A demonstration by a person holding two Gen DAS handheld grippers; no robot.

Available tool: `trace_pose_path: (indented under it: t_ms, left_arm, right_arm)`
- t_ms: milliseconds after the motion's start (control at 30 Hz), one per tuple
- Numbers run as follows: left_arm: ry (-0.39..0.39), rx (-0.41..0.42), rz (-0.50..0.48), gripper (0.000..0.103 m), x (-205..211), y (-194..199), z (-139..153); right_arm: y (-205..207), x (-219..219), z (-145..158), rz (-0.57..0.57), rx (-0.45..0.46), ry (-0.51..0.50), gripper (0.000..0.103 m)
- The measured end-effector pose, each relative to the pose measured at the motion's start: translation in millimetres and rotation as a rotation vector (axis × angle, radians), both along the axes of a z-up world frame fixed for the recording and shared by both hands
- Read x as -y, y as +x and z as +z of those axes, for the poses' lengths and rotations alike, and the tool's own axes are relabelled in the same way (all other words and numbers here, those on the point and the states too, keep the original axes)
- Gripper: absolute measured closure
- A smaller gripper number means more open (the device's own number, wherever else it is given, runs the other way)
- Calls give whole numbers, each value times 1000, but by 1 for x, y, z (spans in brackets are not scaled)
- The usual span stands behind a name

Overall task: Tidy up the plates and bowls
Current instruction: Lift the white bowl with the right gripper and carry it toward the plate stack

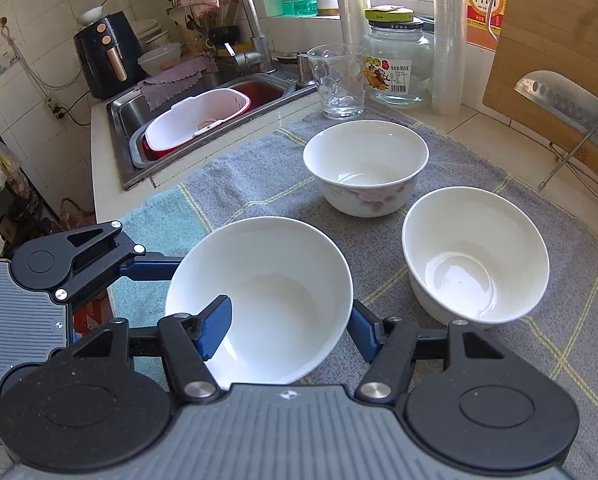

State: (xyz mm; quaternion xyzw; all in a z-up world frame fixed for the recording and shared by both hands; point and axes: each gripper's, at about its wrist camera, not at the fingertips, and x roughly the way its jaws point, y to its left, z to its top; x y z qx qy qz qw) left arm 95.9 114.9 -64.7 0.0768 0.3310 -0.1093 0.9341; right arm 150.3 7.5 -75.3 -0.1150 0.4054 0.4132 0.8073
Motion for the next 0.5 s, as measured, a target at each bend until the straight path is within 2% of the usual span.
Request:
trace_pose_path:
  t_ms: [500]
  left_arm:
    - [-24, -15, -186, 16, 45, -9, 9]
  right_arm:
    - [-37, 68, 13, -162, 17, 15, 34]
